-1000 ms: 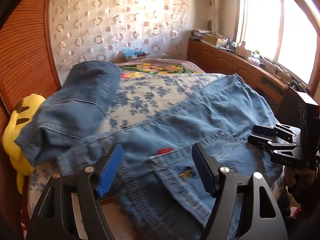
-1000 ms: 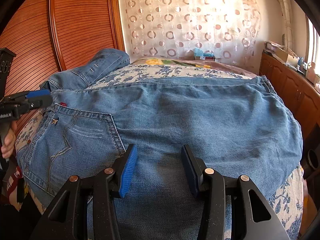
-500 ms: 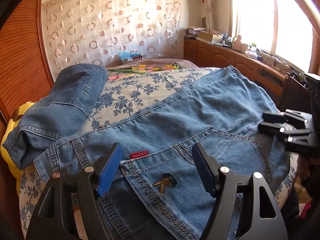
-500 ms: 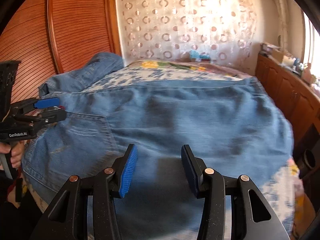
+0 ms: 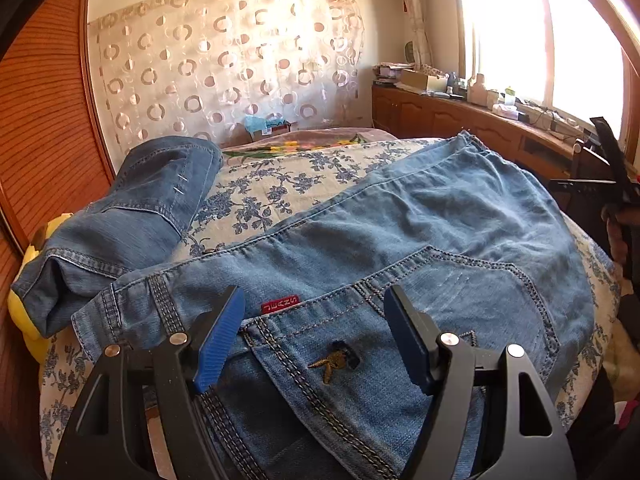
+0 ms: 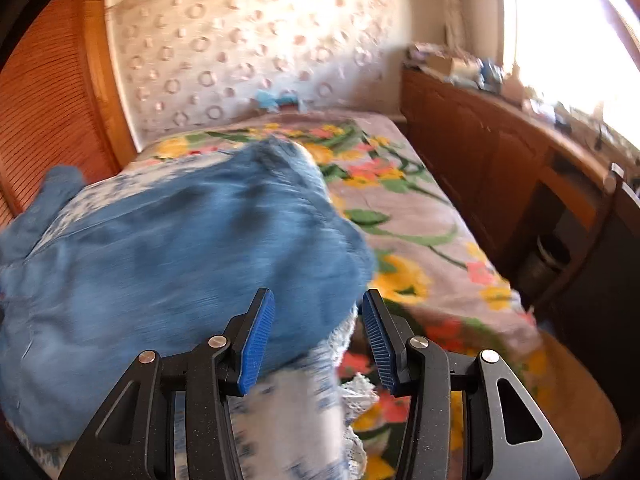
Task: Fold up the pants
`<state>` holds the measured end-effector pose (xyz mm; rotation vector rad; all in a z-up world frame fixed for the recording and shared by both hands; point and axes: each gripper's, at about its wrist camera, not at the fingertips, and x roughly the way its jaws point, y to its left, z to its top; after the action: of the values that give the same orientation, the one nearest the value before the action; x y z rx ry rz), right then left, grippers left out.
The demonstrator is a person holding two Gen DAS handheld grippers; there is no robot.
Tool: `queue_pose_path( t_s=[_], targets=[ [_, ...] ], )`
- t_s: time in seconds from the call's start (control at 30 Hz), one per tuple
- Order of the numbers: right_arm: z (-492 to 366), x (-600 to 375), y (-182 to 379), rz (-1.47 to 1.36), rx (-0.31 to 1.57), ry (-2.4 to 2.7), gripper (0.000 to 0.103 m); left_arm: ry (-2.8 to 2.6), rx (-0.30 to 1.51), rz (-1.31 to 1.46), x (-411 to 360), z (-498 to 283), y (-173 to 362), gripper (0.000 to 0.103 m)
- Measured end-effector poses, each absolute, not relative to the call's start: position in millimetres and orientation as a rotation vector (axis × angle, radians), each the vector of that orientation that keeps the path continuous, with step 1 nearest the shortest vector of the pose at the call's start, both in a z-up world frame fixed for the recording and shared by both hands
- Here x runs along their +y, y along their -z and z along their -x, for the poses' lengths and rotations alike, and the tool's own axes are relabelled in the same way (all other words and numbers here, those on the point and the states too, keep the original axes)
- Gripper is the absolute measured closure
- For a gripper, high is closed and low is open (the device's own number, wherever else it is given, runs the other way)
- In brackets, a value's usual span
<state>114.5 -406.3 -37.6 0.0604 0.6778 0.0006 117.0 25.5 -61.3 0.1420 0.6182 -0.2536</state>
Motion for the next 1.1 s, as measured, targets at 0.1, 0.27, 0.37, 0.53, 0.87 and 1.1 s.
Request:
queue_pose_path(
  t_s=[0.1, 0.27, 0.37, 0.53, 0.87, 1.1],
  targets=[
    [-131, -420, 47, -0.105, 0.716, 0.014, 0.055, 0.249, 0.618, -0.154, 23, -117, 62, 0.030],
    [-146, -427, 47, -0.143, 0.750, -0.023, 0.055, 0.250, 0.624, -0.153, 22, -118, 62, 0.030],
    [-157, -441, 44, -0.189, 0.775, -0.060, 0.055, 0.249, 0.625, -0.158, 23, -118, 62, 0.029],
    [-172, -463, 44, -0.302, 0.811, -0.122, 0.055, 0.279, 0.641, -0.124, 24, -118, 56, 0.029],
    [-171, -463, 37, -0.324, 0.812, -0.121, 0.094, 0.349, 0.649, -0.101, 4, -113, 31, 0.029],
    [-141, -436, 0, -0.230, 0.672, -0.118, 0.101, 0.351, 0.649, -0.105, 3, -108, 25, 0.029]
  ],
)
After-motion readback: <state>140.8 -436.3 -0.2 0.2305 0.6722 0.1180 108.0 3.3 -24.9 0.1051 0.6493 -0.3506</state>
